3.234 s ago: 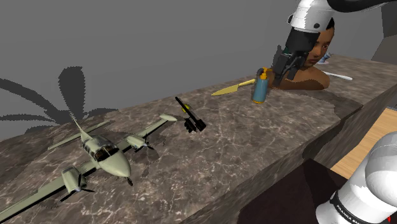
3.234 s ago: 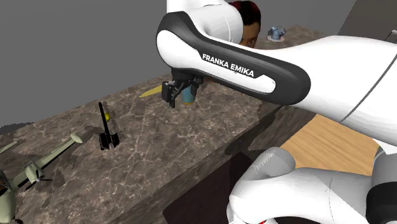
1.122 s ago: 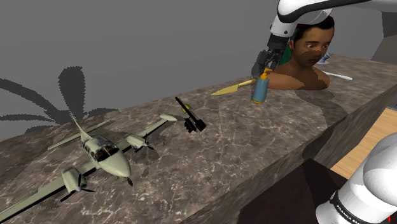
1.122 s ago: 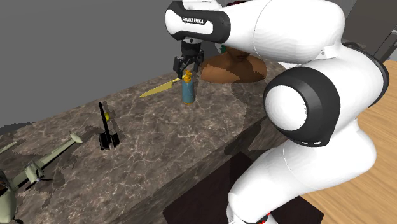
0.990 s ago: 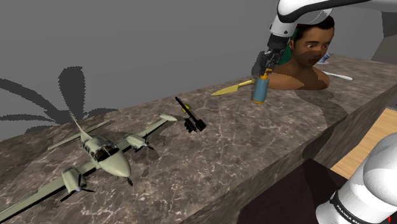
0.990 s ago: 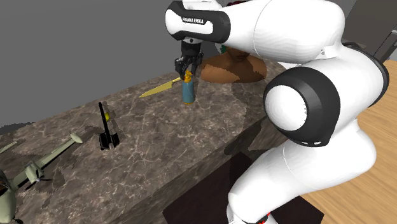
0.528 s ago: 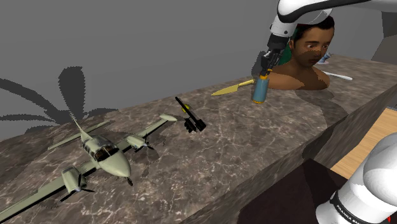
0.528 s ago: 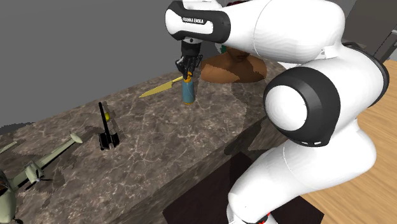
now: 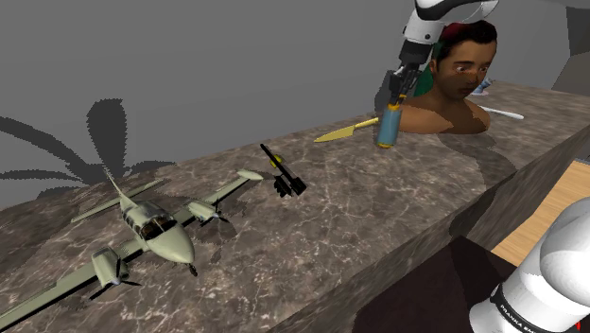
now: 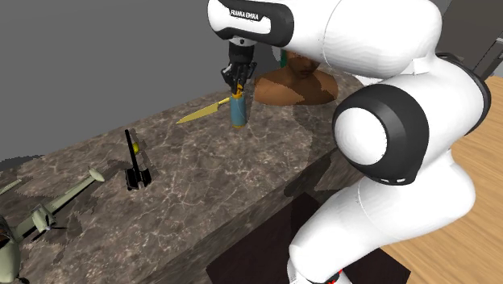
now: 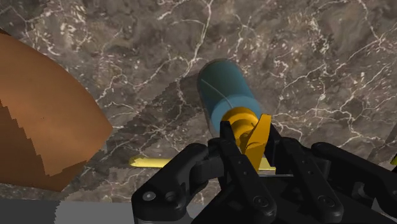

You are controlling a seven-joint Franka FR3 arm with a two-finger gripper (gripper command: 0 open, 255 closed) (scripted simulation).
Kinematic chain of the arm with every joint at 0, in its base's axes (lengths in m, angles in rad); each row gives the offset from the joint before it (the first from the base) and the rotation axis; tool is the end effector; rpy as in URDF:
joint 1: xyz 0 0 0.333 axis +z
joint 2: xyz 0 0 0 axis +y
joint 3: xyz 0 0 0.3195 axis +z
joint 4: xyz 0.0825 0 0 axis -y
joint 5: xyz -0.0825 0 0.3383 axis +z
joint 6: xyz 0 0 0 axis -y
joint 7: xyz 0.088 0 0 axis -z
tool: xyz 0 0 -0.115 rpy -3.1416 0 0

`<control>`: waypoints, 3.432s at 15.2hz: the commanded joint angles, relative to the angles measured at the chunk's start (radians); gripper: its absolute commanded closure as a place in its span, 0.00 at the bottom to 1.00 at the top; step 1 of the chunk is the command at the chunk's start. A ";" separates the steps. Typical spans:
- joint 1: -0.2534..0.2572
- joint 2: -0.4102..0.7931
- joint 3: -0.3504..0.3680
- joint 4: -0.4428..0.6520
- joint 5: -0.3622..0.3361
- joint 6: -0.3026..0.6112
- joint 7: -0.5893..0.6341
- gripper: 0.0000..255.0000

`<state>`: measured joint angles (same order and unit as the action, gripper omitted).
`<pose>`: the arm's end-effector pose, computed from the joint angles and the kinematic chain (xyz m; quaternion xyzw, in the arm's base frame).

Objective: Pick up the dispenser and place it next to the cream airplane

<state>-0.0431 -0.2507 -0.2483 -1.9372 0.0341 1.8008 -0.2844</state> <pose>0.4271 -0.1382 0.5981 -0.9975 0.0044 -0.0644 0.0304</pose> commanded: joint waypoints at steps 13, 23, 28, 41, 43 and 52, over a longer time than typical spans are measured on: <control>0.003 0.042 -0.002 0.234 0.009 -0.193 0.006 1.00; 0.004 0.106 -0.011 0.444 0.025 -0.341 0.005 1.00; 0.001 0.153 -0.019 0.570 0.038 -0.423 0.002 1.00; -0.042 0.369 -0.059 1.056 0.124 -0.704 -0.016 1.00; -0.016 0.329 -0.042 0.999 0.103 -0.683 0.012 1.00; 0.125 0.077 0.119 0.643 0.012 -0.553 0.264 1.00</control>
<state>0.0682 -0.1536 -0.1506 -1.2692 0.0511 1.2411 -0.0553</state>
